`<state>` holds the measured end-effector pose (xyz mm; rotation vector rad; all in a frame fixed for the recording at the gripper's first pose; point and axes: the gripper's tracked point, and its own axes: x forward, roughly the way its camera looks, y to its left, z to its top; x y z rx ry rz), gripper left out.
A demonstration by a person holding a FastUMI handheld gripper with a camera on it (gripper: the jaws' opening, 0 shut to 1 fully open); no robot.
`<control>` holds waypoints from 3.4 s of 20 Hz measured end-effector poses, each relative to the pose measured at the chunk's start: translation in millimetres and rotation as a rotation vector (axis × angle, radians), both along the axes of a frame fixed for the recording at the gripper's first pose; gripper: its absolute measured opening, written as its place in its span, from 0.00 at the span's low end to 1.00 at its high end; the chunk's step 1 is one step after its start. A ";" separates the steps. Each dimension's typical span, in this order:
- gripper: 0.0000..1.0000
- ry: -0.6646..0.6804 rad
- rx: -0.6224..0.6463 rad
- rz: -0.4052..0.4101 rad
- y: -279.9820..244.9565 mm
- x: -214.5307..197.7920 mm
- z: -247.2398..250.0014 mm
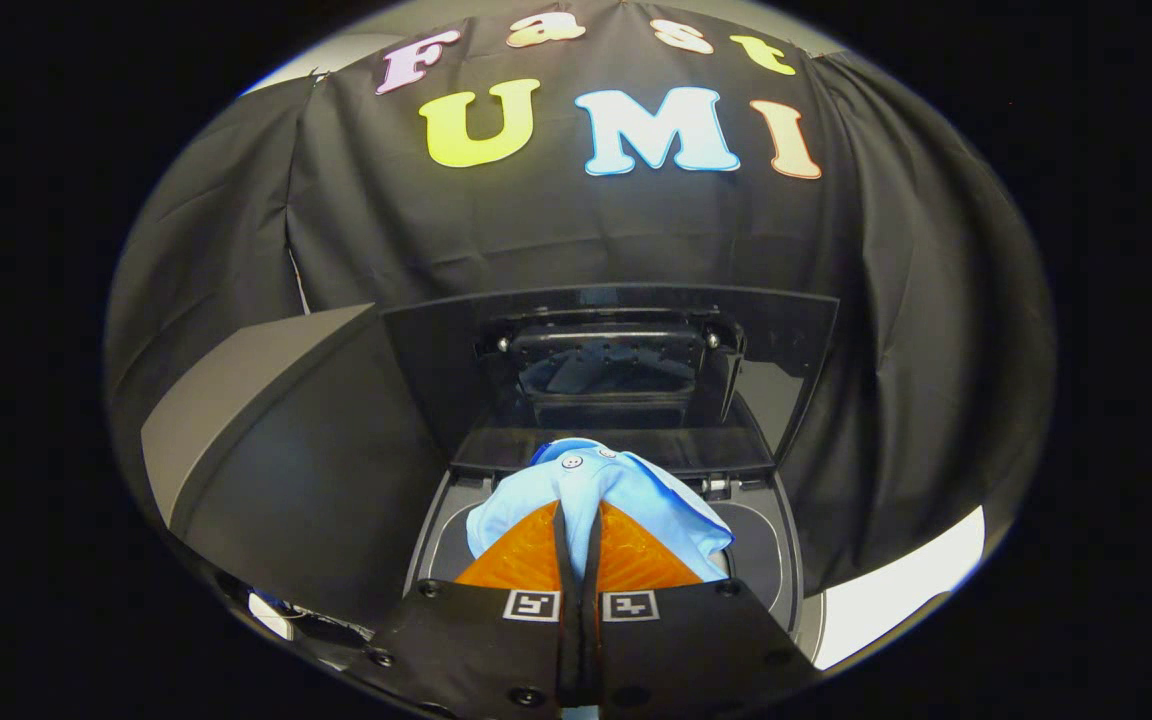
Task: Put the clothes into the washing machine and then close the washing machine lid.
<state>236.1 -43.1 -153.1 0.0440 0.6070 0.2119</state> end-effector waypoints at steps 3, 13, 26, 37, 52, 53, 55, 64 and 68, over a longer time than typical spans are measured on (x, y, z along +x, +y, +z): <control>0.02 0.022 -0.019 0.005 -0.3 -2.2 -16.1; 0.10 0.114 -0.037 -0.008 -2.3 -17.3 -56.0; 0.96 0.024 -0.060 -0.014 -5.2 -24.2 -32.7; 0.96 -0.376 -0.061 -0.007 3.7 20.6 87.7; 0.98 -0.399 0.044 -0.101 21.8 151.4 113.5; 0.98 -0.378 0.036 -0.104 21.0 157.0 105.6; 0.98 -0.340 0.018 -0.109 21.1 164.0 91.8; 0.98 -0.421 0.025 -0.103 19.8 149.2 95.2; 0.98 -0.433 0.027 -0.096 17.0 133.0 96.6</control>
